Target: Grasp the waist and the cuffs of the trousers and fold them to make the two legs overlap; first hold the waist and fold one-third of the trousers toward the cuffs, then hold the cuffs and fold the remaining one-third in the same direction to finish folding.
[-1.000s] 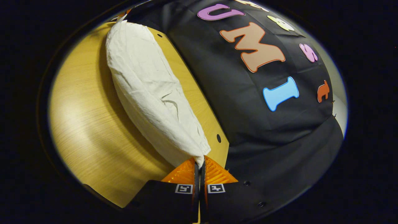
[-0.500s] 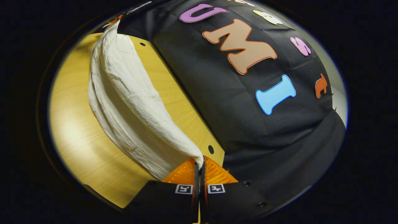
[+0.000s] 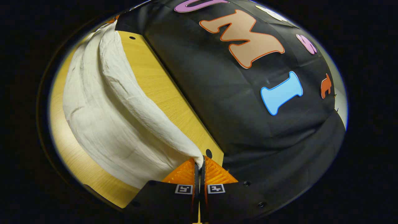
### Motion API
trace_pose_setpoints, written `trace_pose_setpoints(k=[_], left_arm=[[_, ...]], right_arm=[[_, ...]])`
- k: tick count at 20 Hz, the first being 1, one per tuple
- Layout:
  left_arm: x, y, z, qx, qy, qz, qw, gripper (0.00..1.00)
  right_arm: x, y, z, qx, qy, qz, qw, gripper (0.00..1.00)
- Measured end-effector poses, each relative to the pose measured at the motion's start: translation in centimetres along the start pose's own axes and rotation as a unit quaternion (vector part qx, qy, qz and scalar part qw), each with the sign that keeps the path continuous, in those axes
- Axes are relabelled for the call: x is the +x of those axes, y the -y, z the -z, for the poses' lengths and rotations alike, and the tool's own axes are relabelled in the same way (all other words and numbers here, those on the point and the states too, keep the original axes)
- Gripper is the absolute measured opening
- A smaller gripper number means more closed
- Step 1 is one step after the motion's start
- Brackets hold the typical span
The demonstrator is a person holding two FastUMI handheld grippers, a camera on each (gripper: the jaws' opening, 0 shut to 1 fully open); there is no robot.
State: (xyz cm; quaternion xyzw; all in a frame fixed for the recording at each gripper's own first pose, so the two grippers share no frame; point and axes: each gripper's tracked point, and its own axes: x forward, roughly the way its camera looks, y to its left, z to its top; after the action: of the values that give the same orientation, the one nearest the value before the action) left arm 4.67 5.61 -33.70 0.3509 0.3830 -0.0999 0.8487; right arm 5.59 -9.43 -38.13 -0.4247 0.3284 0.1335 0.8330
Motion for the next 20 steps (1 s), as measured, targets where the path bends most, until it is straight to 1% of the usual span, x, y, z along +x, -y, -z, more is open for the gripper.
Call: trace_pose_setpoints(k=[3,4,5,7,9,10,11,13,14,15,16,17,18,19,20], left_arm=[[3.1,0.8,-0.2,-0.029,-0.008,0.008,1.000,0.00],[3.8,1.2,-0.1,-0.036,-0.009,0.011,0.999,0.00],[4.6,1.7,-0.3,-0.043,-0.008,0.013,0.999,0.00],[5.9,2.9,-0.8,-0.055,-0.005,0.028,0.998,0.00],[6.9,3.8,-0.5,-0.072,-0.010,0.039,0.997,0.01],[7.1,3.7,0.0,-0.077,-0.014,0.041,0.996,0.00],[6.9,3.9,0.3,-0.083,-0.017,0.047,0.995,0.00],[6.7,4.1,0.1,-0.105,-0.021,0.069,0.992,0.00],[6.3,4.5,0.0,-0.119,-0.026,0.086,0.989,0.00],[6.0,5.0,-0.3,-0.137,-0.025,0.105,0.985,0.31],[5.4,5.6,-0.7,-0.158,-0.018,0.122,0.980,0.61],[4.5,5.9,-1.3,-0.177,-0.009,0.131,0.975,0.73],[3.3,6.4,-2.3,-0.192,0.002,0.132,0.972,0.94],[2.5,6.5,-3.4,-0.211,0.015,0.131,0.969,1.00],[1.5,6.5,-4.5,-0.231,0.031,0.133,0.963,0.96]], right_arm=[[2.5,-1.6,-0.2,0.007,-0.016,-0.005,1.000,0.03],[3.4,-2.1,-0.1,0.010,-0.021,-0.006,1.000,0.00],[4.2,-2.5,0.0,0.017,-0.029,-0.006,0.999,0.01],[5.7,-3.9,0.5,0.051,-0.055,-0.008,0.997,0.01],[6.8,-4.5,0.9,0.091,-0.080,-0.004,0.993,0.03],[7.1,-4.7,1.3,0.106,-0.092,-0.002,0.990,0.07],[7.0,-5.3,1.3,0.126,-0.102,-0.010,0.987,0.07],[7.2,-6.1,1.3,0.170,-0.108,-0.019,0.979,0.25],[7.2,-6.3,0.8,0.192,-0.102,-0.022,0.976,0.49],[6.9,-5.9,-0.1,0.210,-0.091,-0.021,0.973,0.73],[6.6,-5.6,0.1,0.223,-0.081,-0.014,0.971,0.98],[5.9,-5.2,-0.3,0.239,-0.074,-0.012,0.968,0.98],[5.4,-5.0,-0.5,0.262,-0.064,-0.017,0.963,1.00],[4.7,-4.7,-1.0,0.286,-0.053,-0.021,0.957,0.97],[4.3,-4.3,-1.3,0.306,-0.043,-0.020,0.951,1.00]])
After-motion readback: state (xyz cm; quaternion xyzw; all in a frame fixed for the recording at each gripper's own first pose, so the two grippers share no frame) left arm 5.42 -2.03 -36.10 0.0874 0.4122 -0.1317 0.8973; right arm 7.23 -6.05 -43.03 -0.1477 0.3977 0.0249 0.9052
